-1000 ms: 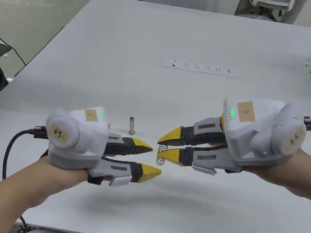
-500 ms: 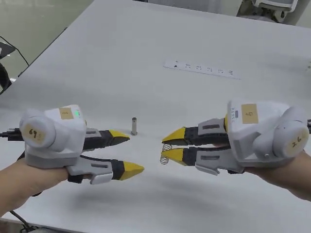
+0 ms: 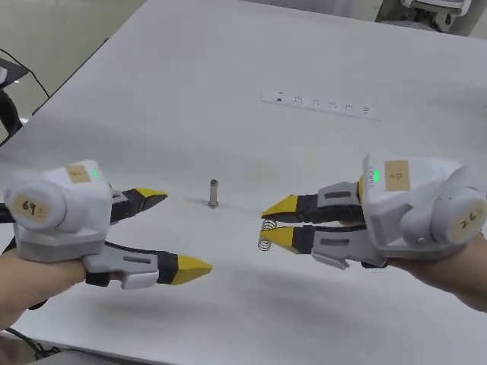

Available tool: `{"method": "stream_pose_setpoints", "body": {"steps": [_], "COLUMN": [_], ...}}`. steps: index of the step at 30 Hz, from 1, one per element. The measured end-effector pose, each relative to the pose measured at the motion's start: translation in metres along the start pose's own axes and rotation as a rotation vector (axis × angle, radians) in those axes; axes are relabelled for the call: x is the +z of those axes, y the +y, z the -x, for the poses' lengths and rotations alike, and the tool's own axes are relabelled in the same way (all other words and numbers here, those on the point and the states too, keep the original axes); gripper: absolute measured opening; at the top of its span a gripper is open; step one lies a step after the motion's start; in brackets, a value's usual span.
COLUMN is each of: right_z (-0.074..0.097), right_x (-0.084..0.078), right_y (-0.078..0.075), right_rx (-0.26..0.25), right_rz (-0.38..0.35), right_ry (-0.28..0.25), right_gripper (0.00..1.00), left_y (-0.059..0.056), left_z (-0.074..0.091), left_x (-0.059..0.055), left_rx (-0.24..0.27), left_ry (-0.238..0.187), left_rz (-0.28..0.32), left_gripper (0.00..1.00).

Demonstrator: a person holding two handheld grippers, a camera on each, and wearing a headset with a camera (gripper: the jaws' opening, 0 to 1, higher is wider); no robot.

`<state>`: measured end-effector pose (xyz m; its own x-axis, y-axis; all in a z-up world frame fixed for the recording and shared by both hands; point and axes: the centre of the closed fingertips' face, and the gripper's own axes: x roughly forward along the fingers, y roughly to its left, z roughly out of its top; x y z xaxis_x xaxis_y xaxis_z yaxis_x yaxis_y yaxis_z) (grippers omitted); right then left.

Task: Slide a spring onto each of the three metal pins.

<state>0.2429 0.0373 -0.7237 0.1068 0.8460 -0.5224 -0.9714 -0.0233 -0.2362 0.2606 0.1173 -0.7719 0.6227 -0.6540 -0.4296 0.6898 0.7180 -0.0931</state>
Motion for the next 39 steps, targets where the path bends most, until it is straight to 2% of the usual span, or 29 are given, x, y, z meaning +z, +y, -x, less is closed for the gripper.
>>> {"method": "stream_pose_setpoints", "body": {"steps": [8,22,28,39], "right_z": [-0.004,-0.016,-0.027,-0.053], "right_x": [-0.001,-0.001,0.002,0.012], "right_y": [-0.002,-0.01,-0.019,-0.049], "right_rx": [-0.002,0.005,0.013,0.002], "right_rz": [0.003,0.01,0.026,0.047], "right_ry": [0.004,0.007,0.01,0.009], "right_gripper": [0.07,0.07,0.07,0.07], "left_y": [0.008,0.02,0.022,0.027], "left_z": [0.007,0.018,0.022,0.028], "left_x": [-0.007,-0.011,-0.016,-0.018], "left_rx": [0.039,0.081,0.093,0.105], "left_ry": [0.008,0.004,0.008,0.004], "left_rz": [0.022,0.047,0.061,0.076], "left_gripper": [0.97,0.98,0.98,0.98]}}
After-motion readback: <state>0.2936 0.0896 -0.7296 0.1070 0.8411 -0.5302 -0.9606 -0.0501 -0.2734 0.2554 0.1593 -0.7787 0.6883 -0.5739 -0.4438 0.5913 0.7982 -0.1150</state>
